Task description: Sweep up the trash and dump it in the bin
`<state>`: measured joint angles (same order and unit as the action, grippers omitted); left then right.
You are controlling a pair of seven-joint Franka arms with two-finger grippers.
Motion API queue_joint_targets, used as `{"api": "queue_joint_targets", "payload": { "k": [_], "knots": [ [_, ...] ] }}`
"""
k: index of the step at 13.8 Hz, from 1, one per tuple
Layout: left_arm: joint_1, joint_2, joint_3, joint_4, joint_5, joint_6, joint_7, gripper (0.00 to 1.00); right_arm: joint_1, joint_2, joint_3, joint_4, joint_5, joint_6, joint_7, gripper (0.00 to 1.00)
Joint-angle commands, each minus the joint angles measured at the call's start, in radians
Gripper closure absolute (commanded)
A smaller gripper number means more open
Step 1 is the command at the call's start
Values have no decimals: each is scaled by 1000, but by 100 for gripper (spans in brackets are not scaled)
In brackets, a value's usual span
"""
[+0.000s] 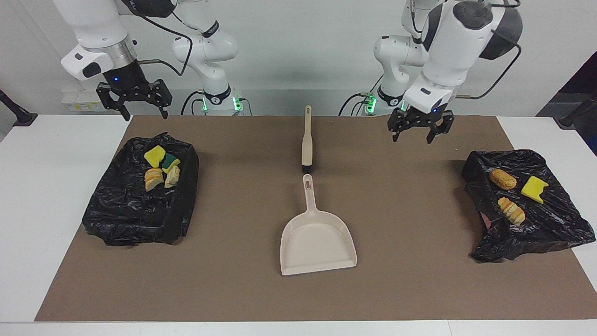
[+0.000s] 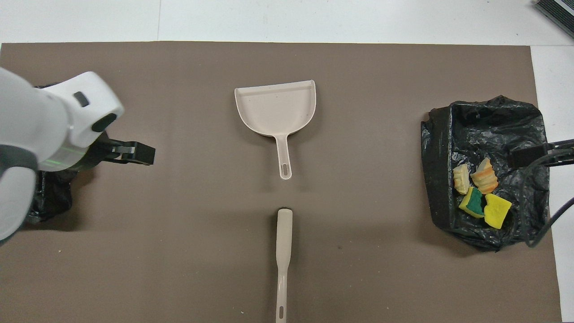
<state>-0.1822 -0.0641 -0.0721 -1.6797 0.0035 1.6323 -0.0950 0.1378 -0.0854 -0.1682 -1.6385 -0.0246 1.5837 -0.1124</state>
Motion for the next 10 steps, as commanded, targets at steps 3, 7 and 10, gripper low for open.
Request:
{"api": "queue_joint_targets", "payload": {
  "k": [3,7,10],
  "knots": [
    [81,-56,18,102,0,-196,148,0,-7,-25,3,-32,-3,15,-32,0],
    [82,-11,41,193,44,-247,190,0,-9,-33,1,-41,-3,15,-33,0],
    [93,44,48,268,36,-279,190,0,-9,-33,1,-43,-3,15,-35,0]
  ]
}}
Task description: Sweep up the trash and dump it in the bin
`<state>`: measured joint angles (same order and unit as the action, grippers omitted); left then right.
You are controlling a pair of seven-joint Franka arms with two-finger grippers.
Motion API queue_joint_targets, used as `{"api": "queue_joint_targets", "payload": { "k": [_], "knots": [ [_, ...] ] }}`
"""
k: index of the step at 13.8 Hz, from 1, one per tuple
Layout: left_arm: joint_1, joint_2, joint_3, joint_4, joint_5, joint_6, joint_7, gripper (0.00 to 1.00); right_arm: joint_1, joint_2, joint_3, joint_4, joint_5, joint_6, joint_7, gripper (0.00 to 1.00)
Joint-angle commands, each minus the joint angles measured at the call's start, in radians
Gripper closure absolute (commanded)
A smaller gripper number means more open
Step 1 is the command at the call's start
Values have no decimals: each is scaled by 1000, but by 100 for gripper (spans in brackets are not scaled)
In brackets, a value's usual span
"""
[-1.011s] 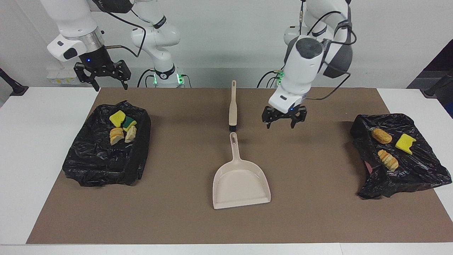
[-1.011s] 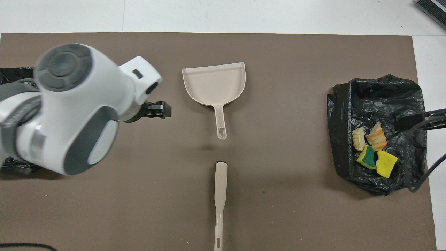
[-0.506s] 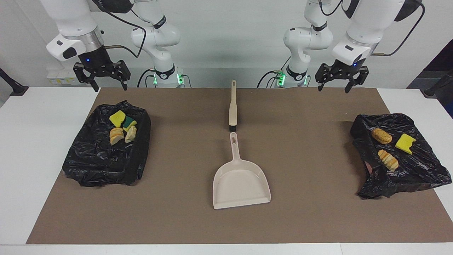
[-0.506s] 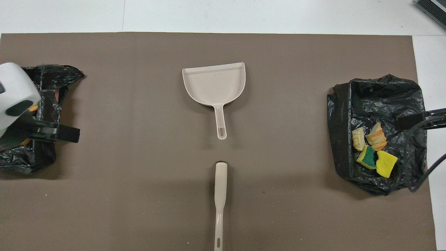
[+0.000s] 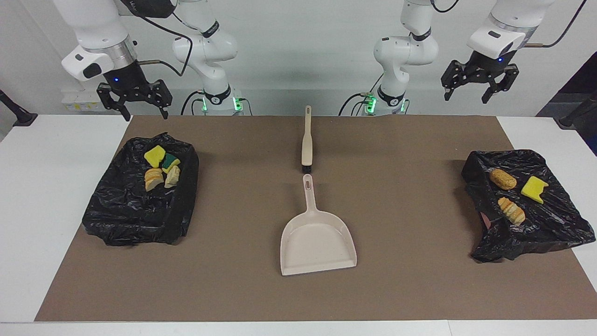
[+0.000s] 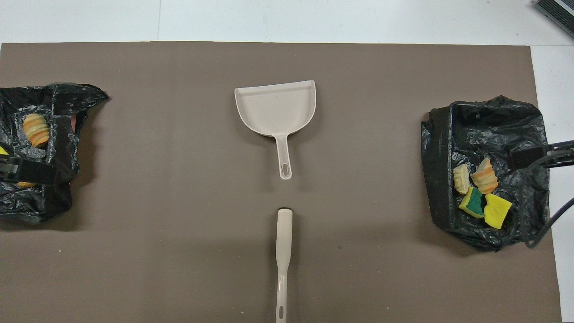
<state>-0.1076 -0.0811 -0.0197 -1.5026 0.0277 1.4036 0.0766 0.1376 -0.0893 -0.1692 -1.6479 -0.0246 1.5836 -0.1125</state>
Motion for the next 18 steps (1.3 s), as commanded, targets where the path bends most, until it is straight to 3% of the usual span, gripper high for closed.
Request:
{"api": "queue_joint_targets", "payload": {
  "k": [1,18],
  "knots": [
    [20,75,-5,107,12,-72,19,0,-9,-29,2,-33,-3,15,-35,0],
    [68,57,-8,94,-23,-69,61,0,-10,-35,2,-39,-3,10,-33,0]
  ]
}}
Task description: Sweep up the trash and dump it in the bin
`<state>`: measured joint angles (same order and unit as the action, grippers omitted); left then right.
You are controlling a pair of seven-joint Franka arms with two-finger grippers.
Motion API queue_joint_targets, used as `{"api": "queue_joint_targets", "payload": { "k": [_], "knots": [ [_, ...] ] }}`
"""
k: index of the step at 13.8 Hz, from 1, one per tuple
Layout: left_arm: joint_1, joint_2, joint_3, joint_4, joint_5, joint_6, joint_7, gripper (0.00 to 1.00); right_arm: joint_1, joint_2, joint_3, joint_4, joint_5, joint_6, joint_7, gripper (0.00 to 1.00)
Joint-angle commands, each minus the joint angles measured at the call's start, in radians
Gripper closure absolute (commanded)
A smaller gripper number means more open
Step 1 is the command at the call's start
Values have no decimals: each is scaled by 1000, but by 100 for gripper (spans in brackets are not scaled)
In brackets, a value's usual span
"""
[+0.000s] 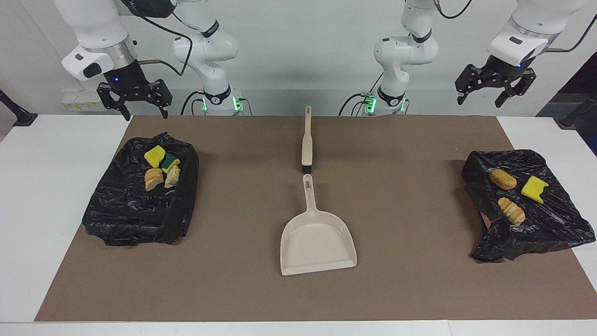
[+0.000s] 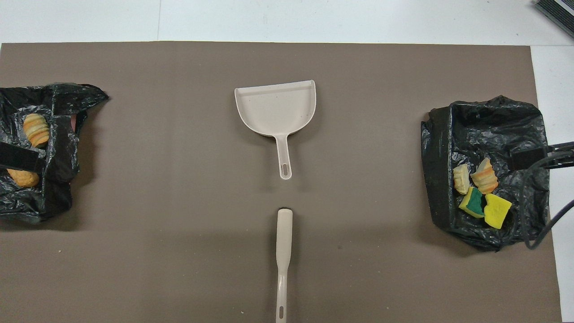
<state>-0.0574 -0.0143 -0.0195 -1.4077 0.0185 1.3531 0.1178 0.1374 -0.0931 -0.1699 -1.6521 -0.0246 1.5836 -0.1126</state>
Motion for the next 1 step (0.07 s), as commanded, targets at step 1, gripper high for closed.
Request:
{"api": "queue_joint_targets", "payload": {
  "k": [1],
  "knots": [
    [17,-12,-8,-4,-14,-17,20,0,-10,-31,3,-37,-3,9,-33,0]
  ]
}}
